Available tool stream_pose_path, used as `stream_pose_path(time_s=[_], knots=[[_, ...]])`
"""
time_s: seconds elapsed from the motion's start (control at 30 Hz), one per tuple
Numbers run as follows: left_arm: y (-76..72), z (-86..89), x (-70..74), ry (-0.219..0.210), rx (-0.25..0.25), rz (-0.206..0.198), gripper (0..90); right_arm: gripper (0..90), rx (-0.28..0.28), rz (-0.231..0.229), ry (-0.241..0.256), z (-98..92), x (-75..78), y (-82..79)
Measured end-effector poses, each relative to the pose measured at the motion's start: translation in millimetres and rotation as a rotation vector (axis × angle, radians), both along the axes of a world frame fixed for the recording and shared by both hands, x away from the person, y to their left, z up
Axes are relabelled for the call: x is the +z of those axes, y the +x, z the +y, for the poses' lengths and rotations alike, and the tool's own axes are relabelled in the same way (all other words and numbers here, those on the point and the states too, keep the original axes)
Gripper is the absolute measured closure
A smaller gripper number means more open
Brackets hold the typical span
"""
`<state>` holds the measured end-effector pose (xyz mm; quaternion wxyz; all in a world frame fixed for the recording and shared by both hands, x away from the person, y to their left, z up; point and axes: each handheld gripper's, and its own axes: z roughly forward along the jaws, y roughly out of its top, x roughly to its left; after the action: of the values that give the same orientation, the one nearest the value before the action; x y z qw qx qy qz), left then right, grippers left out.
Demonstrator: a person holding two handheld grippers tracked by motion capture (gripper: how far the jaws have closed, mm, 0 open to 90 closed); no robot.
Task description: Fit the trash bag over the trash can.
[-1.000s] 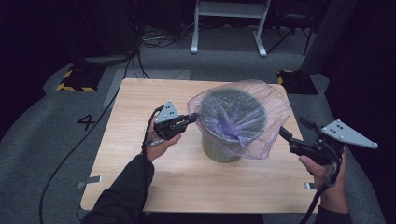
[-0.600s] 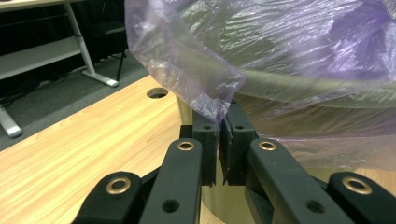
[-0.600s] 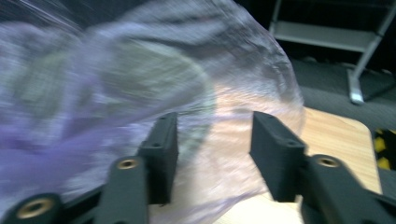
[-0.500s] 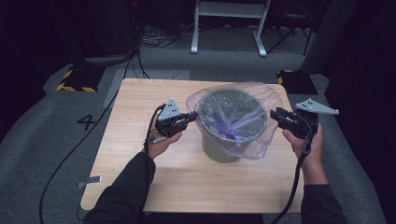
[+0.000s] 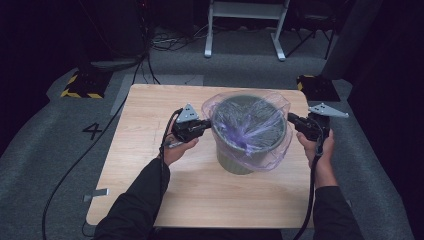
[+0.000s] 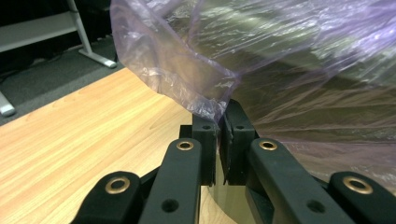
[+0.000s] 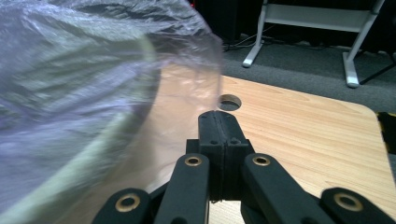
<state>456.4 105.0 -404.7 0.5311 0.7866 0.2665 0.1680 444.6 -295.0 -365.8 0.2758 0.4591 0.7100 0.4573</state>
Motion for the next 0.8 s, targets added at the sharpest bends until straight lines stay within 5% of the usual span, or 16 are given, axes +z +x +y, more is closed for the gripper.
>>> stream_pose_path(time_s=[0.3,0.7,0.8], knots=[[4.1,-4.8,-7.9,0.020,-0.017,0.021,82.3,85.2,0.011,-0.009,0.045,-6.3,-9.2,0.9],[-7.8,33.6,3.9,-0.015,0.061,0.015,35.2,48.8,0.001,-0.109,0.043,-20.8,19.8,-18.5],[-12.4,45.6,8.4,-0.069,0.070,0.012,29.2,39.2,0.019,-0.123,0.058,-16.9,25.7,-19.9]])
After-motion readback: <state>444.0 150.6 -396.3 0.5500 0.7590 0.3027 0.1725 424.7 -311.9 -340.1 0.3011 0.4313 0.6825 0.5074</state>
